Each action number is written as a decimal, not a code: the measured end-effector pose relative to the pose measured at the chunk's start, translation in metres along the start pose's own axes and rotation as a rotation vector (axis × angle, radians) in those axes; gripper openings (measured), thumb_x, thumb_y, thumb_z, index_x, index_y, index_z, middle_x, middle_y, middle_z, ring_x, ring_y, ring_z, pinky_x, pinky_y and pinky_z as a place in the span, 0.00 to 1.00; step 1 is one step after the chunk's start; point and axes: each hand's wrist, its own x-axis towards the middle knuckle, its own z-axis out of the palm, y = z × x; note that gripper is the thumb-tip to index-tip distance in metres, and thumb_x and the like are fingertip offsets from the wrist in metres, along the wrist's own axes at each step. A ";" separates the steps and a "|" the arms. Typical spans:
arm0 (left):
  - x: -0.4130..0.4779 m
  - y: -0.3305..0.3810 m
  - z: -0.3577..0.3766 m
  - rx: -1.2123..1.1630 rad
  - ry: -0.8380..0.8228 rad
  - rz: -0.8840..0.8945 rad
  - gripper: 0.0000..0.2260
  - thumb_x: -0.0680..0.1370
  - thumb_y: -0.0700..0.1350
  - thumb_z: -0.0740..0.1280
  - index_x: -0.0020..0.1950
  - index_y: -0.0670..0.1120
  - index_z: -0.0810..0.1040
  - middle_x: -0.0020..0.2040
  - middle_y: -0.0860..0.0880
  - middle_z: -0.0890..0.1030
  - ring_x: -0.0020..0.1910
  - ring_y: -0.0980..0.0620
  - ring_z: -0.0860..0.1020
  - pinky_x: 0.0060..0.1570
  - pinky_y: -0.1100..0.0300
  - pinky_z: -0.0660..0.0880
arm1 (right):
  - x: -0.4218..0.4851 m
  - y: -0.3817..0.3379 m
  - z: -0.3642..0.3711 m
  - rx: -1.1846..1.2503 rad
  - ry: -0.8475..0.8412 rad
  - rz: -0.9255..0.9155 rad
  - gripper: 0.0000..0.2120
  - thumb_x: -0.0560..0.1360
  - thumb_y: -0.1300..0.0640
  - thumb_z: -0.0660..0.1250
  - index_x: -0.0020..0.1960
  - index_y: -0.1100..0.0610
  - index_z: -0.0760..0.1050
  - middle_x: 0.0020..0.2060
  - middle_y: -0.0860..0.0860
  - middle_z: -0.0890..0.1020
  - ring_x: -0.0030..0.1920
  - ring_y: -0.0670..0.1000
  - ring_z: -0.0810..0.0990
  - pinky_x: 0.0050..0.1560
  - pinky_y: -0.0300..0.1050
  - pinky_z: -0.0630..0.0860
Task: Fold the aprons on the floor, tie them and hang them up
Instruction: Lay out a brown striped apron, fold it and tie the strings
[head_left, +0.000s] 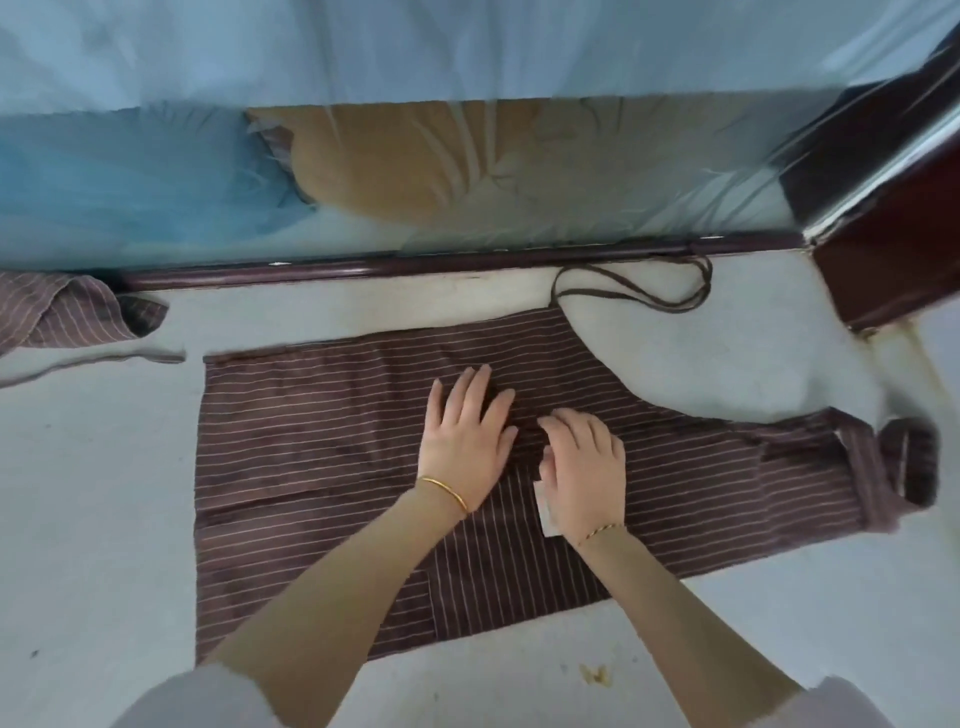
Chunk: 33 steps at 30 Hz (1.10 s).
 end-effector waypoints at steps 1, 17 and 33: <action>-0.003 -0.001 0.007 0.063 -0.072 -0.006 0.25 0.79 0.57 0.45 0.73 0.51 0.63 0.75 0.43 0.61 0.74 0.42 0.59 0.71 0.41 0.56 | -0.006 0.009 -0.003 -0.005 -0.002 0.011 0.17 0.67 0.60 0.72 0.56 0.56 0.79 0.56 0.54 0.80 0.57 0.57 0.79 0.55 0.56 0.76; 0.005 0.177 0.012 -0.150 -0.068 0.403 0.17 0.74 0.41 0.67 0.62 0.40 0.73 0.57 0.41 0.72 0.50 0.42 0.76 0.43 0.48 0.79 | -0.086 0.116 -0.061 0.311 0.221 0.636 0.17 0.71 0.67 0.66 0.59 0.61 0.74 0.56 0.56 0.75 0.53 0.56 0.76 0.53 0.51 0.76; 0.038 0.274 0.023 0.045 -0.481 0.273 0.41 0.75 0.49 0.69 0.77 0.51 0.43 0.76 0.43 0.38 0.72 0.39 0.59 0.68 0.46 0.65 | -0.043 0.287 -0.144 0.733 0.342 1.099 0.07 0.77 0.66 0.54 0.49 0.54 0.65 0.42 0.57 0.79 0.36 0.60 0.82 0.36 0.56 0.80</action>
